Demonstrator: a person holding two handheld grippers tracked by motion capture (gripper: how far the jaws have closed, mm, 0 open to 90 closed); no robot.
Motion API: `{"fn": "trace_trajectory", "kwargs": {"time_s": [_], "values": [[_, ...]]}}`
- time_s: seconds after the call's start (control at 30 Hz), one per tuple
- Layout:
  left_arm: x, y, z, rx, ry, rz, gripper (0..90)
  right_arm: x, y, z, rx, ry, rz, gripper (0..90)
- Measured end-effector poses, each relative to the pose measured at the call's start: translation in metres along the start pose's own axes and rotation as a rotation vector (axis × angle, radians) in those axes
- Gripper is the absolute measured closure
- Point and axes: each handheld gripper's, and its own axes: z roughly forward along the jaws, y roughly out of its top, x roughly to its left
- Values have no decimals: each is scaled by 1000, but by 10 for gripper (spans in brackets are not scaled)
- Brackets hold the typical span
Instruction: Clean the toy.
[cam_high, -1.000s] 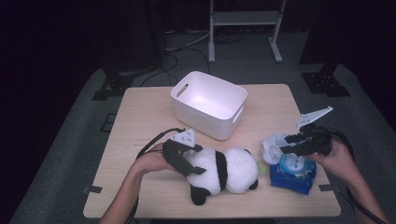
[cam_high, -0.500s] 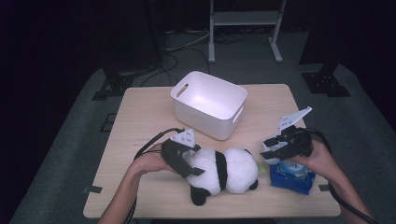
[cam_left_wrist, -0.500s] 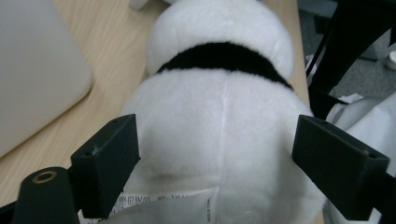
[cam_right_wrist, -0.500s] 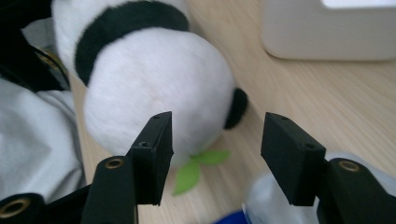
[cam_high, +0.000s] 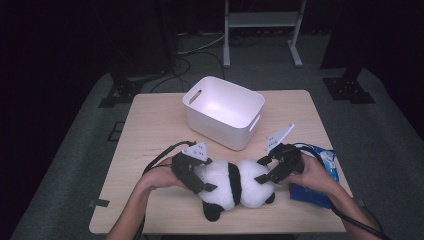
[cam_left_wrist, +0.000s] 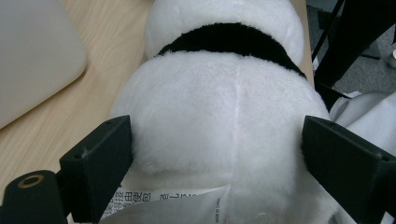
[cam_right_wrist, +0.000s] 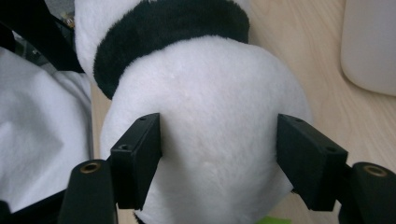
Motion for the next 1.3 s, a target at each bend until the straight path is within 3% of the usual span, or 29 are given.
{"fn": "trace_trajectory", "kwargs": {"time_s": [0.27, 0.47, 0.53, 0.67, 1.0, 1.3], "values": [[-3, -11, -15, -2, 24, 5, 92, 11, 10, 14, -22, -5, -36, 324], [-7, -22, -16, -62, 32, -9, 93, 7, 19, 7, -20, 19, -28, 331], [-9, -24, -15, -82, 36, -2, 93, 6, 24, 4, -17, 3, -31, 338], [-11, -23, -15, -63, 50, 7, 97, 4, 34, 5, 2, -4, -50, 341], [-12, -27, -14, -80, 50, -2, 98, -5, 67, -1, -18, -39, -71, 345], [-13, -27, -14, -78, 55, -2, 97, -10, 93, 0, -25, -36, -93, 343]]}}
